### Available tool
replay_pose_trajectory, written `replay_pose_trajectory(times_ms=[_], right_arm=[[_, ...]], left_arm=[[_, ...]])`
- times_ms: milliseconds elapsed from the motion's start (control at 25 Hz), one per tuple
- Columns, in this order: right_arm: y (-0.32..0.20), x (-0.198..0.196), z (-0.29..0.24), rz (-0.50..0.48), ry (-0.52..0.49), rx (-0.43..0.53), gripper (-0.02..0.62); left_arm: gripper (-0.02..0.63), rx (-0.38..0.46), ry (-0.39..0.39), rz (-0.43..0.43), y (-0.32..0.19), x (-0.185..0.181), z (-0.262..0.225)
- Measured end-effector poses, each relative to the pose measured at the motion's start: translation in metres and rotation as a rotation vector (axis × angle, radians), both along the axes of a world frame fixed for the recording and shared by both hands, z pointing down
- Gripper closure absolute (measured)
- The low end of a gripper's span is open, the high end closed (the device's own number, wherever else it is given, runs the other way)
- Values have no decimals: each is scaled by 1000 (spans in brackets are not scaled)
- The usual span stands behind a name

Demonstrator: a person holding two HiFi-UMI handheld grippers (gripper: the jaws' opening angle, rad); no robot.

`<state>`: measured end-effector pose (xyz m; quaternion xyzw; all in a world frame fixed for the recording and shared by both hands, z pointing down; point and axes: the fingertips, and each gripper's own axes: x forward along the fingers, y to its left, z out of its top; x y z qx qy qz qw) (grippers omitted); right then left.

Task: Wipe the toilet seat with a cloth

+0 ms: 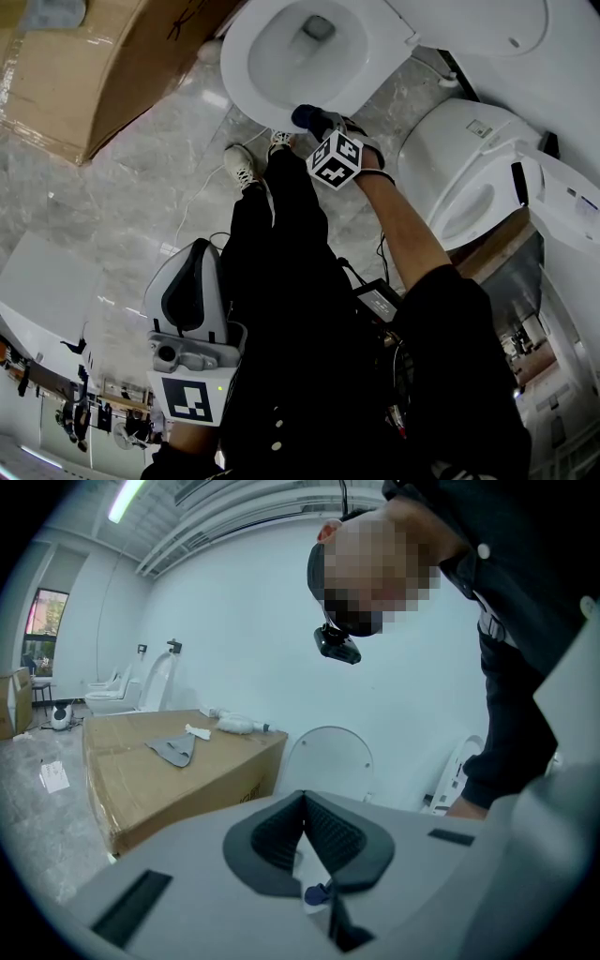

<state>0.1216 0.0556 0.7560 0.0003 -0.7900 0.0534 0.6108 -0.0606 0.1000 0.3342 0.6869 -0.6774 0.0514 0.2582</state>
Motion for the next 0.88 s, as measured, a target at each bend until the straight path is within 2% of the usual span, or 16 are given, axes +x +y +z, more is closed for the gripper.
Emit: replay_pose_trajectory(times_ms=[360,560,880], right_arm=[[21,-21,0,-112,-31,-1,509],[29,-29,0,-230,-39,22,509],[34,-35,3,-341,-36,34,508]], left_arm=[[597,-2,3,-24,5,-3,1],[596,-3,3,-36,6,-4,2],[596,-6,6,-63,9,-9,4]])
